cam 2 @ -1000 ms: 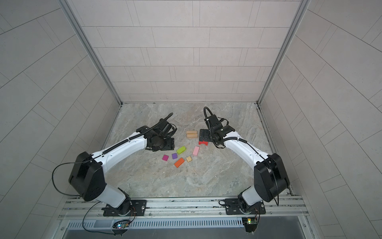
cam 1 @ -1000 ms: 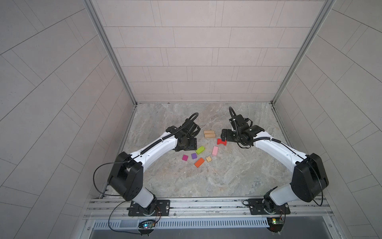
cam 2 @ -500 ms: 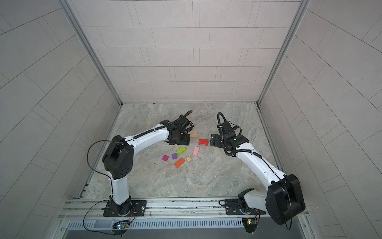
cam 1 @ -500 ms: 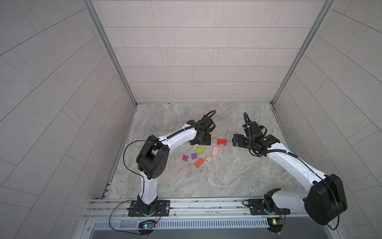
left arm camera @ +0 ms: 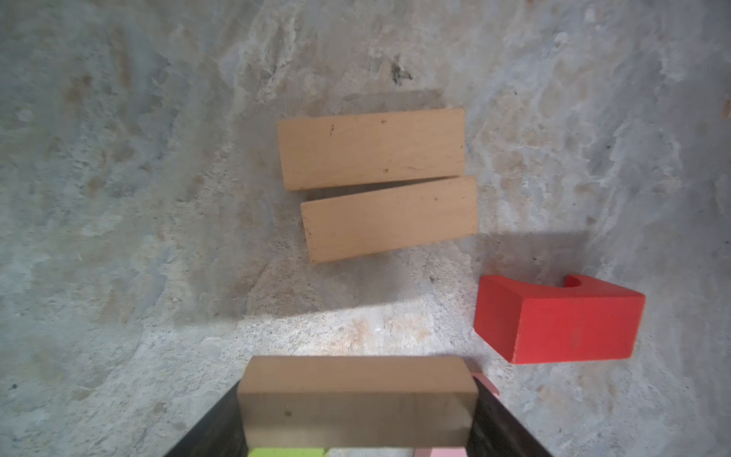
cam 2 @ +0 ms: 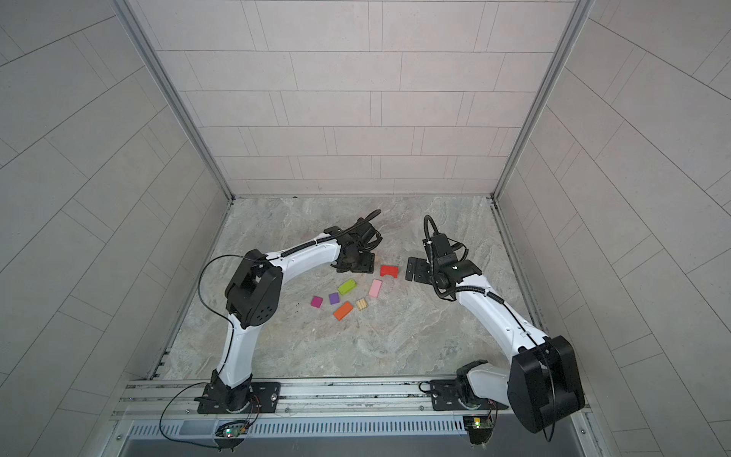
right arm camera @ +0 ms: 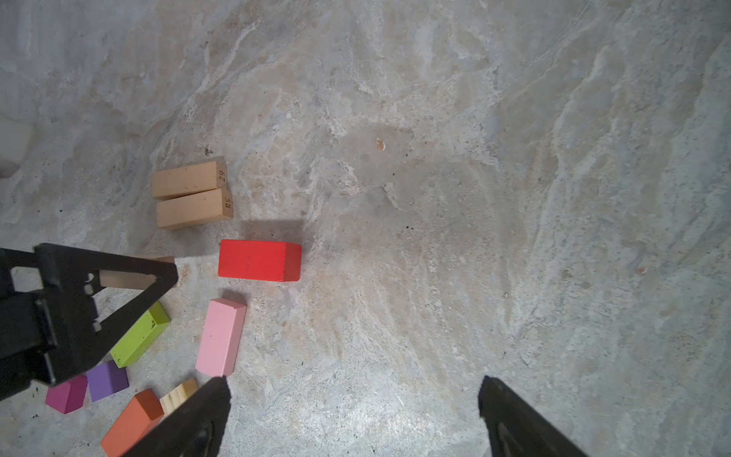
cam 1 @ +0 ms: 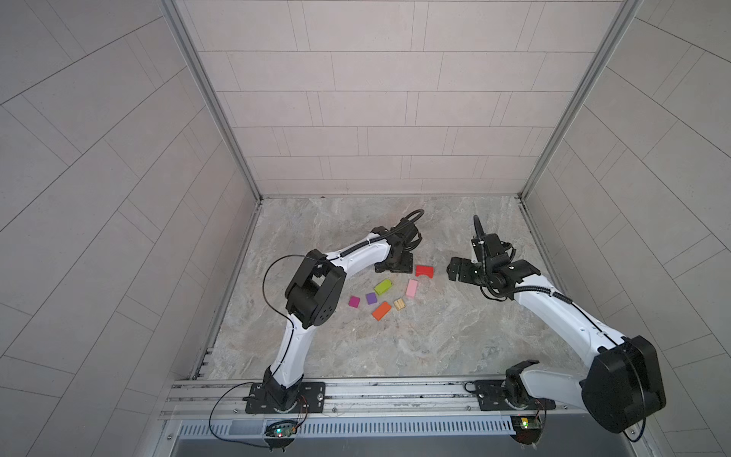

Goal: Build the wood block tower
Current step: 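Carry the plank with the left gripper toward the planks while the right arm withdraws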

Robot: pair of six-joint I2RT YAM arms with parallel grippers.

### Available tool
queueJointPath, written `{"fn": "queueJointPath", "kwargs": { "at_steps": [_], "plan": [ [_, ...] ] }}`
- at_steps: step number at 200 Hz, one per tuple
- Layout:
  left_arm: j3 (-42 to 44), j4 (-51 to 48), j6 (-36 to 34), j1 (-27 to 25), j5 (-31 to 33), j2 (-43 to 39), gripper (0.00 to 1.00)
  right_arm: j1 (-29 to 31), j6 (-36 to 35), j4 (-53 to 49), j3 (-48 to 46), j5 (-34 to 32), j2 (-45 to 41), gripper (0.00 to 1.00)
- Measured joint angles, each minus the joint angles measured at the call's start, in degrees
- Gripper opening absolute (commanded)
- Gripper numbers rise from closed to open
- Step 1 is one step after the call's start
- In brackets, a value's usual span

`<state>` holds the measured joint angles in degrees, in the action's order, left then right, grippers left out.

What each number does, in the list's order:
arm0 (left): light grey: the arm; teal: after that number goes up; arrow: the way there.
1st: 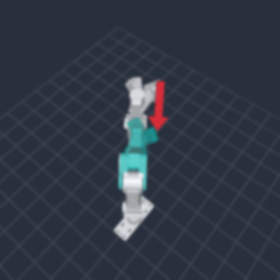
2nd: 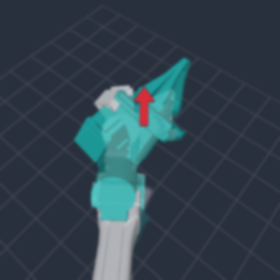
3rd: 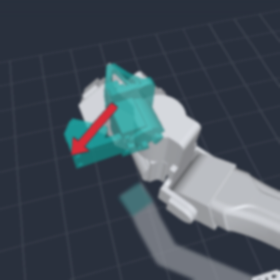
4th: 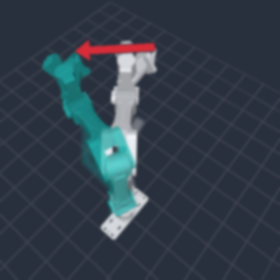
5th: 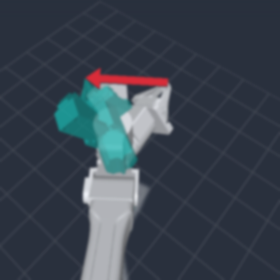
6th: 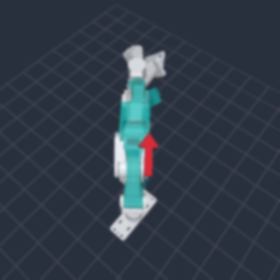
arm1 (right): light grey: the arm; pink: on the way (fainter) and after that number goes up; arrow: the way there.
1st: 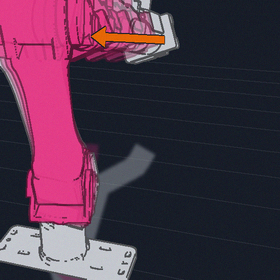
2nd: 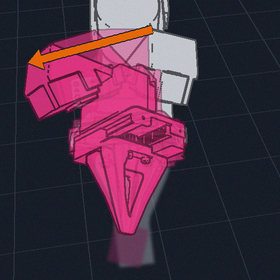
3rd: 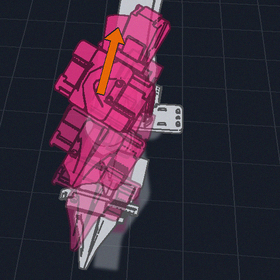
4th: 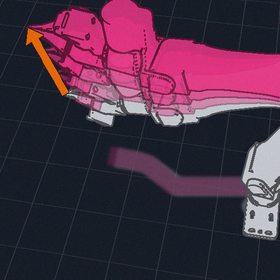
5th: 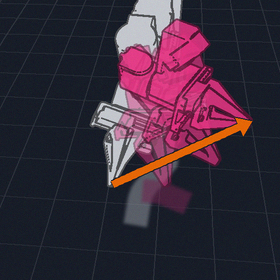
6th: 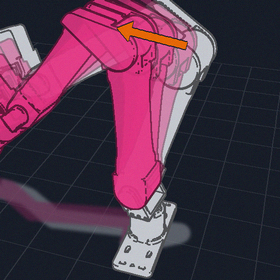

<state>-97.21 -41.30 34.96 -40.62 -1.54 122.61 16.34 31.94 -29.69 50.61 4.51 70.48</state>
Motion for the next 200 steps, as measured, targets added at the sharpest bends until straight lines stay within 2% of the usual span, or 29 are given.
{"fn": "queueJointPath", "kwargs": {
  "at_steps": [200],
  "plan": [
    [-7.4,-0.2,1.6,-0.5,2.4,8.2,0.47,-2.2,-0.3,0.3,-0.5,1.7,-0.5,0.99]
  ]
}}
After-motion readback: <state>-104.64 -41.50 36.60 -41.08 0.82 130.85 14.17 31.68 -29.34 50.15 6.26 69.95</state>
